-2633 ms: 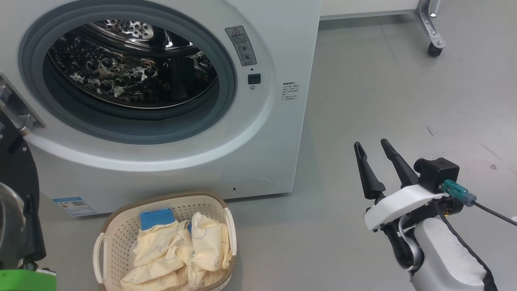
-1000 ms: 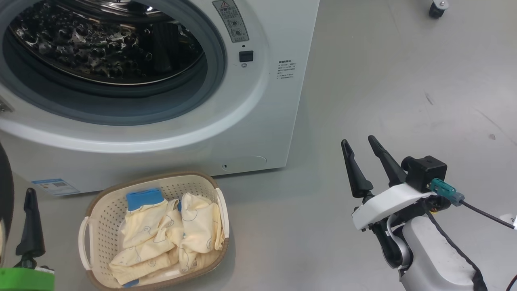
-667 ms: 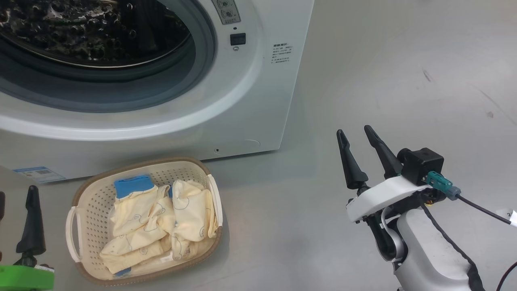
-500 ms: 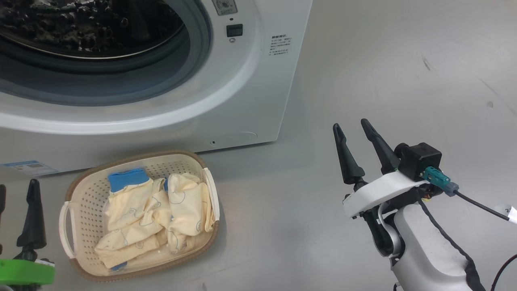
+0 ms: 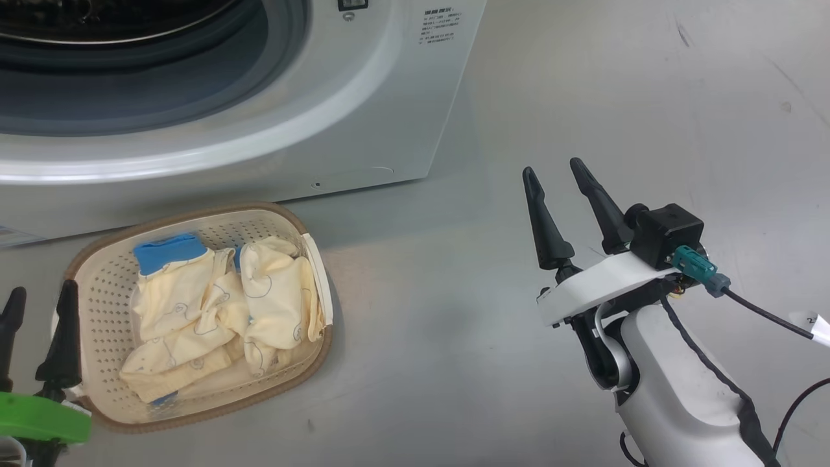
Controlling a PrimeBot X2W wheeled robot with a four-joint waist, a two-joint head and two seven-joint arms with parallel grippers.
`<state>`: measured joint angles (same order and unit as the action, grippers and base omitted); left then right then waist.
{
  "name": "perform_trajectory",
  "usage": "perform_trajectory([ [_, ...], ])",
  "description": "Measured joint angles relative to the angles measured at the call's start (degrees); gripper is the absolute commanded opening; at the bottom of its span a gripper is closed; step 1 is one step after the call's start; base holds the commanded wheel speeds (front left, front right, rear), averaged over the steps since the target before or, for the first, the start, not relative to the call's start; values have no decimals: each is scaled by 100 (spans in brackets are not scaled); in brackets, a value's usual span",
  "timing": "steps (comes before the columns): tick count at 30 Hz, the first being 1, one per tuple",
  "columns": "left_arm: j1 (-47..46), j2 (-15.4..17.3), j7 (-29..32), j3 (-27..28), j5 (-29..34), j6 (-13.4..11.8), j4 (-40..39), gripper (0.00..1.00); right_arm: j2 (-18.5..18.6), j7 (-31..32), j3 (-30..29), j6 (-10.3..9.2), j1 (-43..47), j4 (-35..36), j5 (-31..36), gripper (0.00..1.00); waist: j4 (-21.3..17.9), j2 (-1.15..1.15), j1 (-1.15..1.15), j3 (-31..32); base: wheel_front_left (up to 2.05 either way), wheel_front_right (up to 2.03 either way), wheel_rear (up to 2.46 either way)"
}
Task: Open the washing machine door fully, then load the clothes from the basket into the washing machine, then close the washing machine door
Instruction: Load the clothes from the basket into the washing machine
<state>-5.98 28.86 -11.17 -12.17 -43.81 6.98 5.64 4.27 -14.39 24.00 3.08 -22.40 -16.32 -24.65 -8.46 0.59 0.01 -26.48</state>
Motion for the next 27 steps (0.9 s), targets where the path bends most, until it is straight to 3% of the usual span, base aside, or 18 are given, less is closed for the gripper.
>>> perform_trajectory([
  [27, -1196, 721, 365, -1455, -298, 0, 939, 100, -79, -1, 324, -214, -547, 343, 148, 100, -421, 0, 0, -1410, 0, 0, 0],
])
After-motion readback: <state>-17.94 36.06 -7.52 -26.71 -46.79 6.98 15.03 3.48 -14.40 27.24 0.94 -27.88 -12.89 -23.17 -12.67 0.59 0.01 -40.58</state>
